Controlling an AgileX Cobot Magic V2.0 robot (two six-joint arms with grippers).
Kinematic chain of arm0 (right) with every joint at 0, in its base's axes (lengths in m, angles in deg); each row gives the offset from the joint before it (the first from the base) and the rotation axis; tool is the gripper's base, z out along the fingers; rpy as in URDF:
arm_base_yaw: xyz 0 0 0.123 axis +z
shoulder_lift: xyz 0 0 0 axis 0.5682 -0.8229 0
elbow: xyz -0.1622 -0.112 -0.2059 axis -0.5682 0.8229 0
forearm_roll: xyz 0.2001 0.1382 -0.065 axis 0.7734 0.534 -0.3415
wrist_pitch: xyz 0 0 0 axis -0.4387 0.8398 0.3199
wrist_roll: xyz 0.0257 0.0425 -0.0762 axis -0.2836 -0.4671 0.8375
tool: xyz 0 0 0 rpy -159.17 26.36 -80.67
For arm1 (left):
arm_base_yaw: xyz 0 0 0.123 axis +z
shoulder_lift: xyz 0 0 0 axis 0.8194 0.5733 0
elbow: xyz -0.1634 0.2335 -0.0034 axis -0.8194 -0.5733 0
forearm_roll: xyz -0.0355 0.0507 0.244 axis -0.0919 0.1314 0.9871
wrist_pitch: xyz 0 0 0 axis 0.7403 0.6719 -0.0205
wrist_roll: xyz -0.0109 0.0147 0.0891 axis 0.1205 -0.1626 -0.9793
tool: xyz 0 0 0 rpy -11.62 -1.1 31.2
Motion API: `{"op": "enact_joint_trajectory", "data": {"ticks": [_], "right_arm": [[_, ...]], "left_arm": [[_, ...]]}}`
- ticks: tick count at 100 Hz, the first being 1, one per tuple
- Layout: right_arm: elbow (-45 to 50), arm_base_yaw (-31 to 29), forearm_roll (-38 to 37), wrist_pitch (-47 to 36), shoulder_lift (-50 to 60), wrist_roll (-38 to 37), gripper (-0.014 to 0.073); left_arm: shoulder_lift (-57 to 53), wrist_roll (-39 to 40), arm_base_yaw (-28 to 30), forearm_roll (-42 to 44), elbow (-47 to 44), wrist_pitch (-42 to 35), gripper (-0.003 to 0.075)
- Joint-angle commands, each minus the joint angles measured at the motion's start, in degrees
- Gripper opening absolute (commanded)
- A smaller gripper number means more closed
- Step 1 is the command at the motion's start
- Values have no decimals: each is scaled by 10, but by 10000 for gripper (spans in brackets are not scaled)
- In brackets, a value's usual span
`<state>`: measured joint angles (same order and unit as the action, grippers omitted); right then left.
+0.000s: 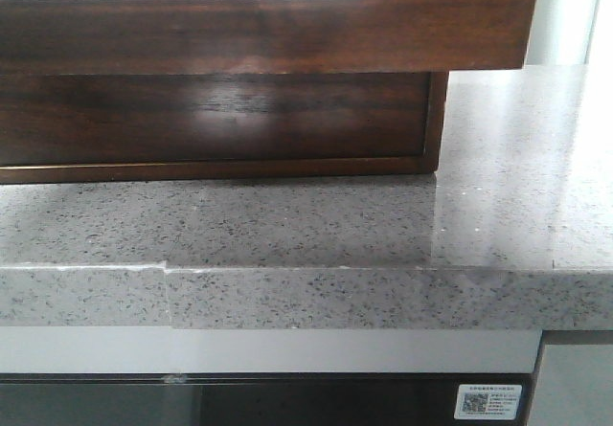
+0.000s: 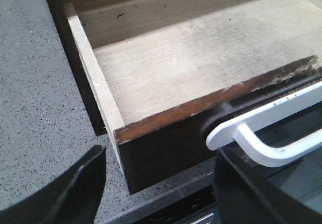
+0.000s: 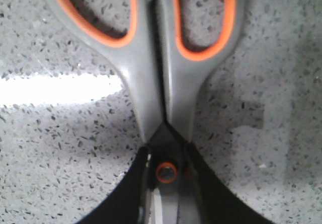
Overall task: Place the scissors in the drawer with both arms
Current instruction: 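Lift the scissors with the right gripper and carry them over the drawer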
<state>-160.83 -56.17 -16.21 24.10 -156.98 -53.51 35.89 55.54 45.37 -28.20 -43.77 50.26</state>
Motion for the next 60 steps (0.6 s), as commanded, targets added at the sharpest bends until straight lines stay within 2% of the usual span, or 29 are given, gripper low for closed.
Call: {"op": "enact_joint_trajectory", "data": {"ticks": [1,37,60], "right_arm": [[-15,0,2,-2,23,6,-55],[-57,6,19,2,103,7,-55],[-122,55,24,5,202,27,-55]], "left_arm": [[7,1,-4,-17,18,-36,437],[7,1,-4,-17,18,-36,437],[7,1,-4,-17,18,-36,437]]}}
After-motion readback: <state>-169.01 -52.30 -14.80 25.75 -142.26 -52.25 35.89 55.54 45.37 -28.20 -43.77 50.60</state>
